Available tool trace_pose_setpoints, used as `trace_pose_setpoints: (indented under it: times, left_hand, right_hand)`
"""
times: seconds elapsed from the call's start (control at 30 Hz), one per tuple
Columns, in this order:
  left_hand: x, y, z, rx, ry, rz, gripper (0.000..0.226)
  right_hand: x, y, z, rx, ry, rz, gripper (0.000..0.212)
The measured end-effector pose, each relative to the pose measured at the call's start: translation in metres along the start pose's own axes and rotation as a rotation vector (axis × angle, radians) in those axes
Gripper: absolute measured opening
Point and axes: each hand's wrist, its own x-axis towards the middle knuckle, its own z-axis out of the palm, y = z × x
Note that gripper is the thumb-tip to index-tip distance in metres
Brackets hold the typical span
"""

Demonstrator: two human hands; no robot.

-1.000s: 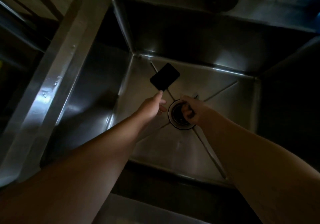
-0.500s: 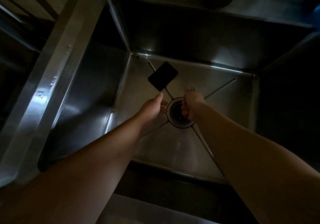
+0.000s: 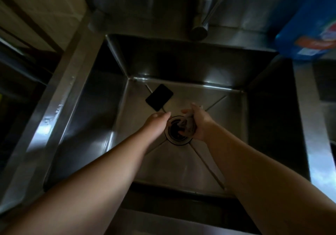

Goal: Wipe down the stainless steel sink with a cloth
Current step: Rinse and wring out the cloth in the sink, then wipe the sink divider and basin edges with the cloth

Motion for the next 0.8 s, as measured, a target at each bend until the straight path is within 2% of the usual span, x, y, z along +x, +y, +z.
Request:
trace_pose_setpoints:
  times: [0.2,0.27,0.33,0.4,0.53,0.7,0.8]
  left_hand:
    - [-0.024,0.03,0.016,-0.004,0.023,0.022,0.046]
    - [-0.036,0.039,0.026,0.014,-0.035,0.047,0.036]
    - [-0.052,0.049,0.039,0.03,-0.095,0.079,0.02]
    - [-0.068,0.06,0.052,-0.004,-0.157,0.118,0.019]
    - [-0.098,0.086,0.081,-0.029,-0.216,0.177,0.016]
    - [-0.134,0.115,0.13,-0.001,-0.246,0.239,0.016]
    - [-0.157,0.128,0.159,-0.077,-0.243,0.257,0.019]
  right_hand:
    - [-0.047,-0.014,-0.022,0.157,-0.078,-0.059,0.023]
    - [-0.064,-0.017,-0.035,0.137,-0.116,-0.078,0.026]
    - [-0.083,-0.02,-0.049,0.123,-0.094,-0.11,0.021]
    - [-0.1,-0.019,-0.066,0.128,-0.043,-0.141,0.013]
    - [-0.131,-0.016,-0.105,0.171,-0.02,-0.172,0.02]
    - [-0.163,-0.021,-0.162,0.337,-0.154,-0.213,0.016]
    - [-0.173,-0.021,-0.198,0.283,-0.08,-0.241,0.018]
